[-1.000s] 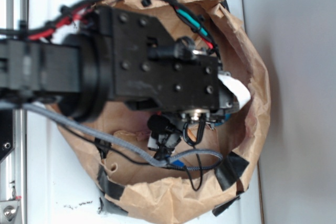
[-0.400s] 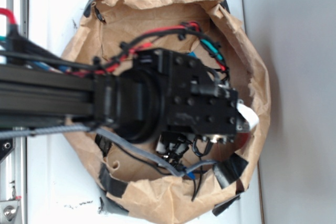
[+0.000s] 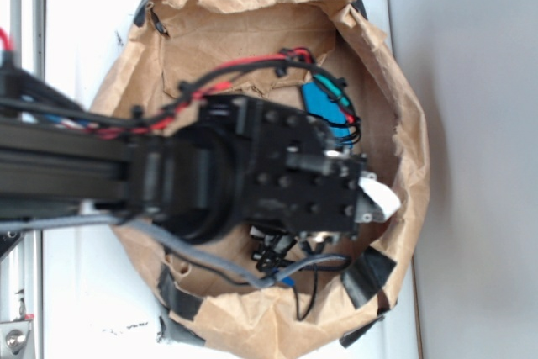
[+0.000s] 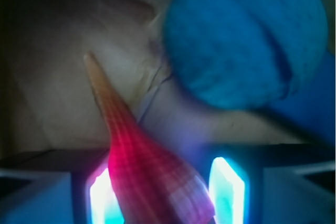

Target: Grab the shell.

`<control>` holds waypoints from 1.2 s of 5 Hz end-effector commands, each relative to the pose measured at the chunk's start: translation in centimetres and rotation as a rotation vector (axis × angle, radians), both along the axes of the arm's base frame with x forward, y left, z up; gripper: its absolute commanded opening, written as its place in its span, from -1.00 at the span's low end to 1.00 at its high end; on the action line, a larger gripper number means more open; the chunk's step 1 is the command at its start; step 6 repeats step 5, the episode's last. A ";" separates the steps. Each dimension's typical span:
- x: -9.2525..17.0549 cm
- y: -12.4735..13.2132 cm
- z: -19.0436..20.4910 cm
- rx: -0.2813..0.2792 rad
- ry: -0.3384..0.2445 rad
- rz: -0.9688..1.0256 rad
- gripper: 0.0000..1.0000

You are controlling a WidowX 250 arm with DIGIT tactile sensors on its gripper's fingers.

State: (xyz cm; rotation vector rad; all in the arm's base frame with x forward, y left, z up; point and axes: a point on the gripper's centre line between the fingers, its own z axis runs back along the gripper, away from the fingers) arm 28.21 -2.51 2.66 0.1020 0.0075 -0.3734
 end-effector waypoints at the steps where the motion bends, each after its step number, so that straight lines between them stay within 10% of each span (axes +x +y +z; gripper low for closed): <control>1: -1.4 -0.6 4.2 -0.021 -0.093 0.008 -1.00; 4: -5.0 4.5 10.5 -0.206 -0.183 0.030 -1.00; 6: -5.3 4.4 10.4 -0.178 -0.191 0.066 -1.00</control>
